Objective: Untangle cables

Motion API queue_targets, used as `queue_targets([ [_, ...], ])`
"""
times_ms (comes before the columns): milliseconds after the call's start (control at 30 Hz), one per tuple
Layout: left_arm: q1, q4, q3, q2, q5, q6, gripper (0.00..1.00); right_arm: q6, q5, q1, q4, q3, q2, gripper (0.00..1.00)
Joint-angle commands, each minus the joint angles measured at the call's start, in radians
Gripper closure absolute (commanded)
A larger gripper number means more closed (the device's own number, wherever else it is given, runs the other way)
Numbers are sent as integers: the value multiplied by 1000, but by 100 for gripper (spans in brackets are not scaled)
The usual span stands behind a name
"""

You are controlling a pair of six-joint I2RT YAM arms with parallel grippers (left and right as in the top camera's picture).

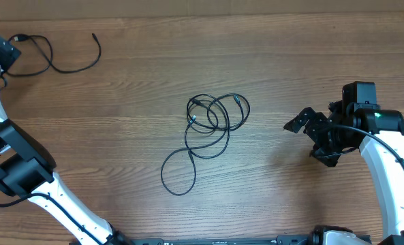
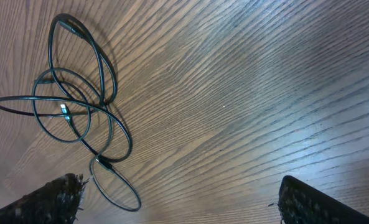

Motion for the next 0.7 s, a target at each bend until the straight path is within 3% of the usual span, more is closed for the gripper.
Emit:
queue_targets([
  [0,-26,-70,11,4,46,36,6,3,9,3,3,-5,-1,0],
  [333,-137,-357,9,12,69,46,0,2,9,3,-8,-5,-1,0],
  [500,-237,-335,-22,13,48,160,10,-5,9,3,-23,-5,-1,0],
  [567,-272,-301,-42,13,-9,150,9,-5,9,3,-27,-5,-1,0],
  [667,-306,-221,-65,21,-23,79,16,-6,10,3,-38,-5,-1,0],
])
